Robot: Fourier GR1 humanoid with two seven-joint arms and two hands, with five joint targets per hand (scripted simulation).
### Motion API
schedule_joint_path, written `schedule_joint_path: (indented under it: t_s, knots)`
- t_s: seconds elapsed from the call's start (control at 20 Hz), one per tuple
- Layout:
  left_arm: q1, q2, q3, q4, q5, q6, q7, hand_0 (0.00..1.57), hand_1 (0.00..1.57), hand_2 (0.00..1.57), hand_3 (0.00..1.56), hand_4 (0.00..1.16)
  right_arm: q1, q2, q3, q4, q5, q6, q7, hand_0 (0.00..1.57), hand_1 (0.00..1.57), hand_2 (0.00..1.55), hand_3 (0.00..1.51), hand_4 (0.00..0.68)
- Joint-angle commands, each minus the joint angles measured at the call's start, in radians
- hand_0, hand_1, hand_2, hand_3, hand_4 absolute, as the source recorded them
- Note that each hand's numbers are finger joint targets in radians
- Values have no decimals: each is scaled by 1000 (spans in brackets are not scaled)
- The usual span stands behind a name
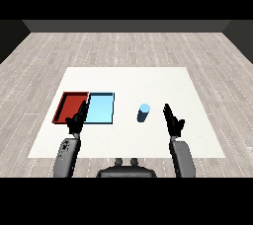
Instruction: Pick the blue can and put it in the blue box
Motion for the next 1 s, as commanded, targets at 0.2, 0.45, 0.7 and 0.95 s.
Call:
schedule_joint_path:
  t_s: [0.2, 0.45, 0.7, 0.95]
  knots:
    - [-11, -2, 43, -2, 5, -17, -6, 0, 0, 0, 0, 0, -154, -76, -90, 90, -20, 46, -7, 0, 0, 0, 0, 0]
    - [-33, -31, 74, -56, 85, -79, -328, 0, 0, 0, 0, 0, -234, -36, -116, 69, -175, 153, -156, 0, 0, 0, 0, 0]
    - [45, -29, 68, -68, 96, -136, -417, 0, 0, 0, 0, 0, -226, -45, -118, 115, -174, 181, -202, 0, 0, 0, 0, 0]
    - [-12, -50, 66, -69, 89, -112, -362, 0, 0, 0, 0, 0, -214, -74, -148, 162, -189, 221, -255, 0, 0, 0, 0, 0]
